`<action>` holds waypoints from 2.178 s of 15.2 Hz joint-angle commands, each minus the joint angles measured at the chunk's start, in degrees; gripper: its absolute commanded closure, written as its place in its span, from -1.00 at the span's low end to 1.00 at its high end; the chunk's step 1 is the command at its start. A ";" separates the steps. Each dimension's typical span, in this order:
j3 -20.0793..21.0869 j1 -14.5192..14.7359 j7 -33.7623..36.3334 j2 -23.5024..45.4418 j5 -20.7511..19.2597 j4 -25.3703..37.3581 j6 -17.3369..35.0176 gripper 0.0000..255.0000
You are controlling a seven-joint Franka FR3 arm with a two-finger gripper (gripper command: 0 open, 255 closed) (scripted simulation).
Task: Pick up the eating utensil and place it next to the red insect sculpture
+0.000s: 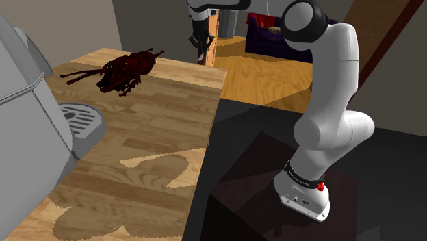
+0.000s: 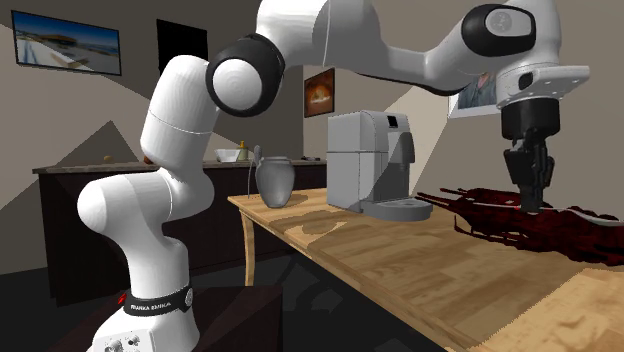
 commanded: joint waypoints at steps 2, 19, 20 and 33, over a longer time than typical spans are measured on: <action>0.03 -0.74 0.76 -0.13 0.00 -2.82 2.43 1.00; -0.78 -2.97 4.49 1.35 -1.66 -14.07 13.88 1.00; -0.88 -3.00 4.71 1.55 -1.83 -14.54 14.47 1.00; -1.94 -3.02 6.67 3.79 -3.62 -17.90 19.41 1.00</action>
